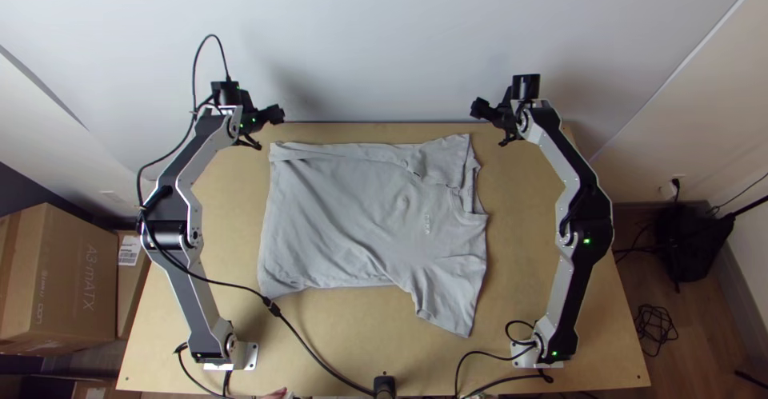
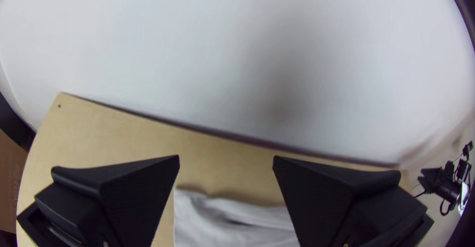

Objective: Fold the t-shirt

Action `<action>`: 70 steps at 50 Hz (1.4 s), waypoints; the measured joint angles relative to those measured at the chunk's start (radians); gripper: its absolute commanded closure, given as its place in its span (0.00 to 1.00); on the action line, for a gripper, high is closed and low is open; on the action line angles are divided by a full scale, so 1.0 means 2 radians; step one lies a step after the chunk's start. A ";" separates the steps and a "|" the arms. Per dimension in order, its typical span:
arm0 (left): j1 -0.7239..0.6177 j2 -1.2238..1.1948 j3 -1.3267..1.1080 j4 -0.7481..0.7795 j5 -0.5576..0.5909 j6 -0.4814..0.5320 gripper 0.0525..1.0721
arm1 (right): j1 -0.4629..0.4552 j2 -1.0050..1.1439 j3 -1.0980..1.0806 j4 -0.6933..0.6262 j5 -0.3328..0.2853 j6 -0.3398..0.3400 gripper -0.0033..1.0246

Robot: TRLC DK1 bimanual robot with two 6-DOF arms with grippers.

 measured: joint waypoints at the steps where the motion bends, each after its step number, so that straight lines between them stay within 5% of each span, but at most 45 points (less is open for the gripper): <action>1: 0.000 -0.003 0.003 -0.004 0.000 -0.002 0.06 | -0.002 -0.005 -0.001 -0.003 0.001 0.001 0.04; 16: 0.007 -0.084 -0.022 -0.133 0.038 -0.010 0.06 | -0.009 -0.173 -0.071 -0.119 0.000 0.008 0.04; 23: 0.008 -0.186 -0.092 -0.138 0.049 -0.008 0.06 | -0.009 -0.272 -0.145 -0.171 -0.030 0.008 0.04; 30: 0.006 -0.282 -0.137 -0.146 0.063 -0.006 0.06 | -0.017 -0.344 -0.258 -0.233 -0.098 0.009 0.04; 38: 0.005 -0.356 -0.162 -0.189 0.075 0.004 0.06 | -0.025 -0.386 -0.374 -0.302 -0.119 0.008 0.12; 52: 0.005 -0.439 -0.215 -0.240 0.079 0.026 0.06 | -0.033 -0.438 -0.482 -0.327 -0.142 0.004 0.14; 55: 0.005 -0.450 -0.218 -0.245 0.079 0.029 0.06 | -0.033 -0.440 -0.499 -0.329 -0.144 0.004 0.21; 70: 0.005 -0.502 -0.259 -0.271 0.079 0.046 0.07 | 0.007 -0.393 -0.545 -0.305 -0.148 -0.006 0.22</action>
